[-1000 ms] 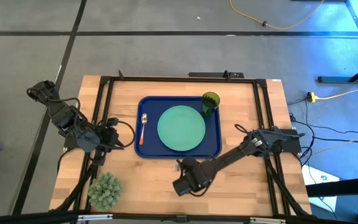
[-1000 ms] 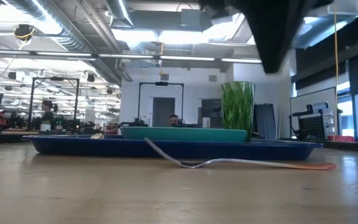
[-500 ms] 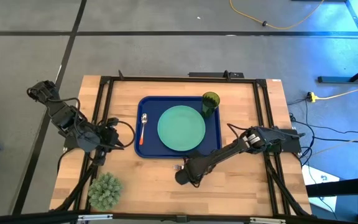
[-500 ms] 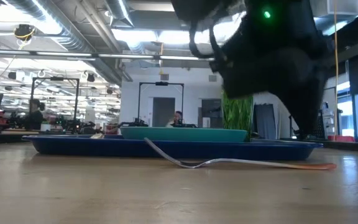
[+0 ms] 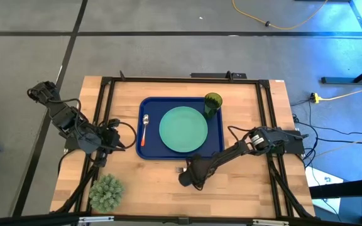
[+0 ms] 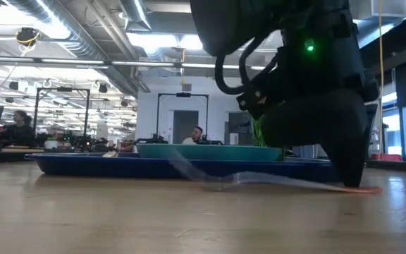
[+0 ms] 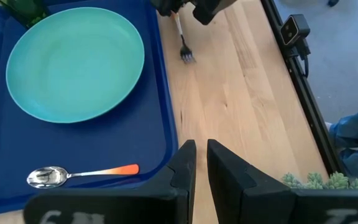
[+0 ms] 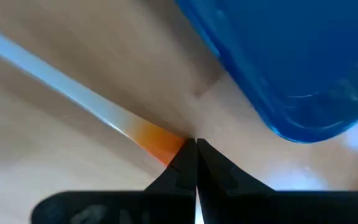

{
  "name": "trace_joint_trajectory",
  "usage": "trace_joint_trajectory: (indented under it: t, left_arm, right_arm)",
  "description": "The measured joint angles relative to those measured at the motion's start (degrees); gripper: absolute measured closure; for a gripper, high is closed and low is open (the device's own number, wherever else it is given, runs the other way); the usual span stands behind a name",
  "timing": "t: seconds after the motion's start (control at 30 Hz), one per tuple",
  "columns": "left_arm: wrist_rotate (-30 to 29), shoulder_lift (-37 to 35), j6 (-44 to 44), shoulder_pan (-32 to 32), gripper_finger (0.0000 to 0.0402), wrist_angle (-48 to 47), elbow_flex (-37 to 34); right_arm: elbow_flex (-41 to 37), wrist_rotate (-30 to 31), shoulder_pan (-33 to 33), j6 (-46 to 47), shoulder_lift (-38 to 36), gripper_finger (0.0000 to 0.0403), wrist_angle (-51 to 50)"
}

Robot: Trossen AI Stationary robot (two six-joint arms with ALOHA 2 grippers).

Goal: Pick and place plate/cup/fork/spoon on tray
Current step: Put the orange fork on the blue serving tray to the left side of the green plate

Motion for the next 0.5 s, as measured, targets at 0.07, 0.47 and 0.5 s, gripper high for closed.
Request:
trace_joint_trajectory:
  t: [0.07,0.47,0.5]
  left_arm:
    - [0.0,0.0,0.0,0.0,0.0368,0.0,0.0]
    - [0.0,0.0,0.0,0.0,0.0368,0.0,0.0]
    - [0.0,0.0,0.0,0.0,0.0368,0.0,0.0]
  right_arm:
    - [-0.5,-1.1,0.0,-0.1,-0.3,0.0402,1.7]
    - [4.7,-5.8,0.3,3.2,0.3,0.0402,8.1]
    - [4.8,-5.9,0.3,3.6,0.3,0.0402,9.7]
